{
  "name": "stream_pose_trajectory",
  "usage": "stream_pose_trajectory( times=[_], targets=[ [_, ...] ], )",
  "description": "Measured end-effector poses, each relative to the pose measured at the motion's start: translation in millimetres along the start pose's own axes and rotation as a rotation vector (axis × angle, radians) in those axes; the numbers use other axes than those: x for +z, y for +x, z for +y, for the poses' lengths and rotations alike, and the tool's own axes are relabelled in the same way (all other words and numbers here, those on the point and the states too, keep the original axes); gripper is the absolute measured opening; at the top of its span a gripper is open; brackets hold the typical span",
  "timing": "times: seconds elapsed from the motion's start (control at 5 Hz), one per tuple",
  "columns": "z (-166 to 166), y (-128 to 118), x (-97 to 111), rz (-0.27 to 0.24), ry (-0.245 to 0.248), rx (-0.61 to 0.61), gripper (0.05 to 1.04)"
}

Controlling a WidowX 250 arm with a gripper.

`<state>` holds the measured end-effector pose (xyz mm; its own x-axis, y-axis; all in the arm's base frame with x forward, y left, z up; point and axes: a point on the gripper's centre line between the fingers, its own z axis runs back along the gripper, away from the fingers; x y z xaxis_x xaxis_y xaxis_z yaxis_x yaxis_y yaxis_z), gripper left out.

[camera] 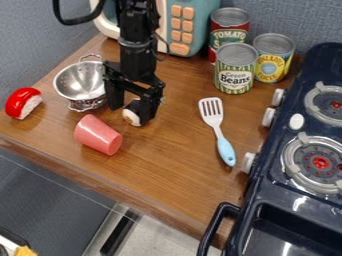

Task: Move the object to the left of the silver bowl

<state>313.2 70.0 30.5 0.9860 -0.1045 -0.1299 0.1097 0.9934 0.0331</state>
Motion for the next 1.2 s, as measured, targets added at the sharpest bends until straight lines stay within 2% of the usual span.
stream_pose_trajectory(
  times=[0.2, 0.4, 0.6, 0.8, 1.0, 1.2],
  targets=[
    [-1.8, 0.7, -8.7, 0.021, -0.015, 0.003, 0.921],
    [-5.1, 3.9, -9.9, 0.015, -0.043, -0.004, 0.631],
    [-1.8, 3.4, -9.7, 0.007, -0.06, 0.016, 0.427],
    [1.5, -1.7, -9.4, 0.017, -0.103, 0.026, 0.364],
    [14.0, -8.2, 26.9, -0.044, -0.146, 0.024, 0.363],
    [35.1, -15.6, 76.1, -0.164, -0.175, 0.049, 0.363]
  ],
)
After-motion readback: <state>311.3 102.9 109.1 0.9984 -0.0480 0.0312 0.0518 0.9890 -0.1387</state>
